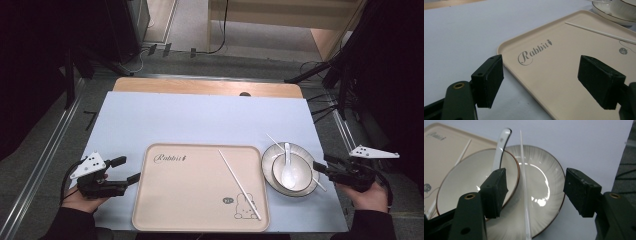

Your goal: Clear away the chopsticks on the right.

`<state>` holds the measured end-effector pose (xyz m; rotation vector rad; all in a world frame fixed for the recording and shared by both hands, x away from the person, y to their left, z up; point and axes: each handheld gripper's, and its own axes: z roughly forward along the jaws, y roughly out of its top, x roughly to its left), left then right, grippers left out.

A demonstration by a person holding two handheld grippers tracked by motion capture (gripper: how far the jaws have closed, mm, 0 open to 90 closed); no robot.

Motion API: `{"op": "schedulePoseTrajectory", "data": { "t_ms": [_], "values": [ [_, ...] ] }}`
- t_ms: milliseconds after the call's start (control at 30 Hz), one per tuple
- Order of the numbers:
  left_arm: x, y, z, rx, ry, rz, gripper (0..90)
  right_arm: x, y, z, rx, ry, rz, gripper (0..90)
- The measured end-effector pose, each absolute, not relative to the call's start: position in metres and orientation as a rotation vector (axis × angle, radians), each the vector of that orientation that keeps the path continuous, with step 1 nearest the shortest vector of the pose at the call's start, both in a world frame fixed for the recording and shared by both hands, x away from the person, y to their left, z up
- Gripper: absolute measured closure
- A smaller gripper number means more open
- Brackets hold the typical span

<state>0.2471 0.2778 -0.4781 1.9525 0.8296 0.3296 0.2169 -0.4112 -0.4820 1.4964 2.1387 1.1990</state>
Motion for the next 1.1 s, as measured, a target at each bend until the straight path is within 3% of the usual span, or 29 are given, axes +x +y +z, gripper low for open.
{"op": "schedulePoseTrajectory", "data": {
  "t_ms": [333, 467, 867, 1100],
  "values": [
    [0.247, 0.278, -0.478, 1.952, 0.829, 0.33, 21.3, 0.219, -0.411, -0.502, 1.53, 2.22, 1.122, 50.0],
    [0.247, 0.278, -0.478, 1.956, 0.831, 0.33, 21.3, 0.223, -0.408, -0.507, 1.528, 2.278, 1.091, 61.1],
    [0.248, 0.278, -0.478, 1.952, 0.834, 0.333, 21.3, 0.235, -0.399, -0.518, 1.543, 2.385, 1.098, 82.5],
    [0.248, 0.278, -0.478, 1.953, 0.834, 0.333, 21.3, 0.239, -0.397, -0.517, 1.567, 2.391, 1.076, 84.7]
  ]
}}
